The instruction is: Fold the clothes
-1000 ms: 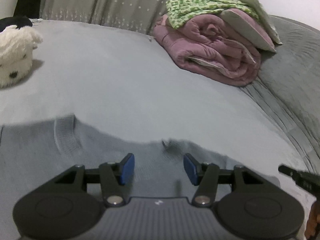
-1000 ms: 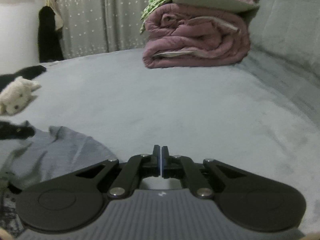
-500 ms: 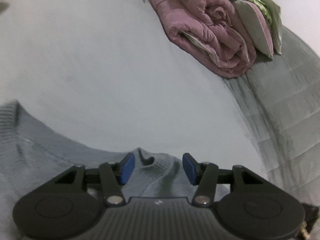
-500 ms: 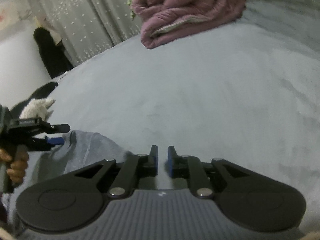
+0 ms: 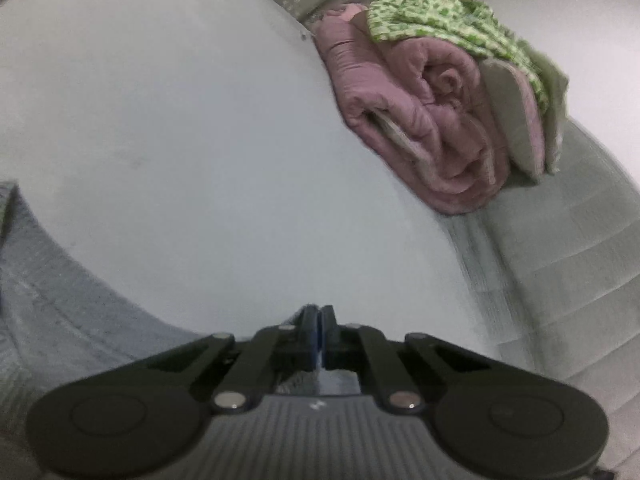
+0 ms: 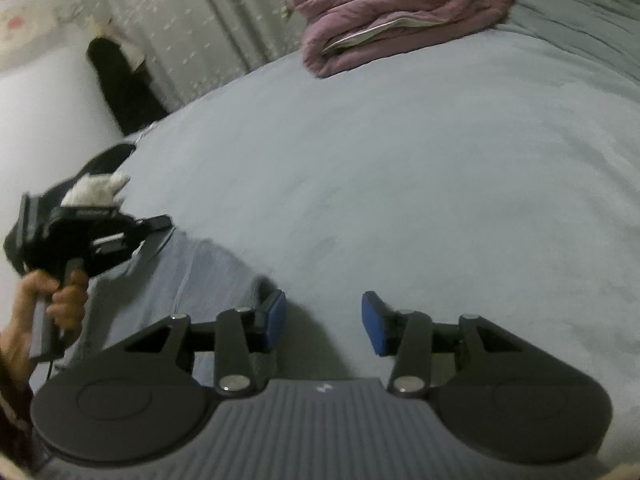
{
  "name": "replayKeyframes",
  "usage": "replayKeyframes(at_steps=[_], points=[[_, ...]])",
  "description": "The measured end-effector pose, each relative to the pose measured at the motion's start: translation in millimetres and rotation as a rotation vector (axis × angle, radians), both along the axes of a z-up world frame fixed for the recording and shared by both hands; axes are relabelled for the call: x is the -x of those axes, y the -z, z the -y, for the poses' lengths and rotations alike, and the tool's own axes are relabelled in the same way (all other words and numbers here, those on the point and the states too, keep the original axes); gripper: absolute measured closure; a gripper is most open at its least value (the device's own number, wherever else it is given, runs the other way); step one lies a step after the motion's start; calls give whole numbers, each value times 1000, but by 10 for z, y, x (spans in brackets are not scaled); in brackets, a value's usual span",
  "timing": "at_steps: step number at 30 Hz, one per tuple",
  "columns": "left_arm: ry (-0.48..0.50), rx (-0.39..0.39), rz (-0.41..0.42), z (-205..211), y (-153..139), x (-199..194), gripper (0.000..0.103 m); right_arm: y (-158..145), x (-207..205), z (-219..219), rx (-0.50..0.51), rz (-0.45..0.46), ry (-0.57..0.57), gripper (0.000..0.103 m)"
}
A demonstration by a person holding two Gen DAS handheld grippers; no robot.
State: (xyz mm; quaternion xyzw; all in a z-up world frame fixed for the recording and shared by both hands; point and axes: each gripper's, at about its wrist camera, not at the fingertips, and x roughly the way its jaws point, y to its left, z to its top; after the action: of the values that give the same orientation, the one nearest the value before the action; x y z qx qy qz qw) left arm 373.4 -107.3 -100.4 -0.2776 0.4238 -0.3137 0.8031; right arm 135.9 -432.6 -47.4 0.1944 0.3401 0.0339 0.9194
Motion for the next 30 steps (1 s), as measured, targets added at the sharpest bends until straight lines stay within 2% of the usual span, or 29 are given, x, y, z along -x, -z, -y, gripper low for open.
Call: replayKeyframes(at_steps=[9,12,20,25,27,30], points=[[-11,-40,34,21,2,-5,102,32,-57,-213,118,1,-53,51],[-17,-48,50,16,16,23,102,21,-91,-336,184,7,-90,51],[-30,-48,112,44,85,116,101,-64,-61,-421,72,77,-242,51],[-27,-62,137,61,69,134,101,50,-146,-620,139,21,-282,51],[-26,-63,141,60,69,134,101,-4,-143,-658,172,13,-282,51],[-26,-59,142,54,75,130,101,-139,-41,-658,184,59,-305,51]])
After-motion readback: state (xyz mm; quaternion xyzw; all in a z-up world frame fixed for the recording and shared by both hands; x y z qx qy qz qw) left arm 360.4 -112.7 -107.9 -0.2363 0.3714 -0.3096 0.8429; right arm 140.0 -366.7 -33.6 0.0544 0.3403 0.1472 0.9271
